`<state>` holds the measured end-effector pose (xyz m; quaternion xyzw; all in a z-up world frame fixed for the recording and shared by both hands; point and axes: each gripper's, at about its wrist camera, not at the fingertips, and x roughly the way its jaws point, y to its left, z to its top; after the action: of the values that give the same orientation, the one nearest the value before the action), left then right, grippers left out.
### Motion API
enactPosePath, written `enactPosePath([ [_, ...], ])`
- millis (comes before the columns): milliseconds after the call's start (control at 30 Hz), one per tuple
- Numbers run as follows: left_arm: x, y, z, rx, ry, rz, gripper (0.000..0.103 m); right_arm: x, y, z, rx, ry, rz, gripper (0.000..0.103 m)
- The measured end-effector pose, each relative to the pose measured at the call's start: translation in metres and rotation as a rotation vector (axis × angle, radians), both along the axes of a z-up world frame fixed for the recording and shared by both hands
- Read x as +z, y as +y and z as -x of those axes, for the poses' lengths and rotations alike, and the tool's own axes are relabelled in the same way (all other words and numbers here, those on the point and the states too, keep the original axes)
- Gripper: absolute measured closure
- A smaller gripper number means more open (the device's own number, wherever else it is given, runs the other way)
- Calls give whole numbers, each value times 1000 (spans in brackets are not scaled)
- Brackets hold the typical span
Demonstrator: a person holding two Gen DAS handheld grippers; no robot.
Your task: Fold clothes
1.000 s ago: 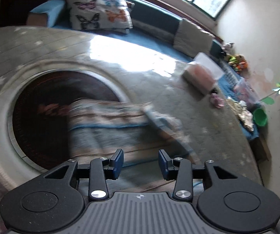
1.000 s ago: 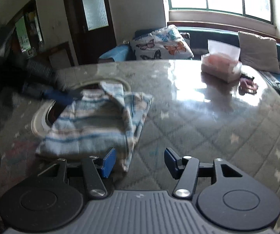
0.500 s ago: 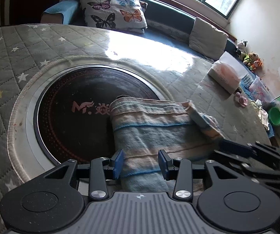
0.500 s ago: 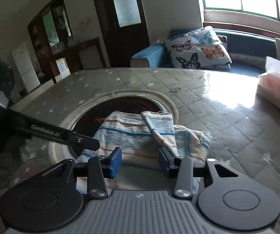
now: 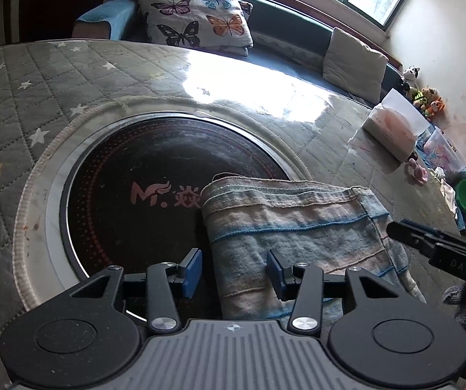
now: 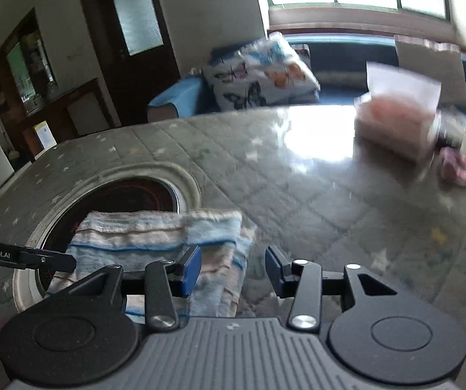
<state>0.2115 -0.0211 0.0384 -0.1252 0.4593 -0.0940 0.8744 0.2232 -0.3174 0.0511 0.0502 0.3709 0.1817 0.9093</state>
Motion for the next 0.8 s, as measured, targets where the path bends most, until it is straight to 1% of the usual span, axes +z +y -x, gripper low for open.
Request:
enactPosePath([
  [67,-2,0,-3,0,1,-2,56,-6,-2,-5,0,32,-25,60],
  [100,-3,0,-5,1,2,-4,57,-9,-3,-8,0,43,-41,63],
  [133,-4,1,-6,2,3,-6,57,-11,-3,-10,2,53,-58,77],
  [167,-4,1,-8,3,5,-7,57,-11,-3,-11,7,55,-74,85],
  [233,-1,0,-4,-7,-7,-15,57,-8,-1,-11,17,42,-92,92],
  [333,4,-1,3,-22,-26,-27,57,-5,0,-13,26,37,-108,92],
  [367,5,-1,5,-27,-32,-31,57,-5,1,-14,25,42,-99,91],
  [400,7,-2,7,-32,-38,-35,57,-5,2,-15,22,46,-80,86],
  [500,12,-3,14,-47,-57,-47,56,0,-5,-7,8,34,-83,85],
  [667,30,-26,54,-202,-117,-30,56,20,-13,28,53,-11,-84,85],
  [800,32,-45,83,-314,-143,-16,57,29,-11,64,121,-29,-81,85],
])
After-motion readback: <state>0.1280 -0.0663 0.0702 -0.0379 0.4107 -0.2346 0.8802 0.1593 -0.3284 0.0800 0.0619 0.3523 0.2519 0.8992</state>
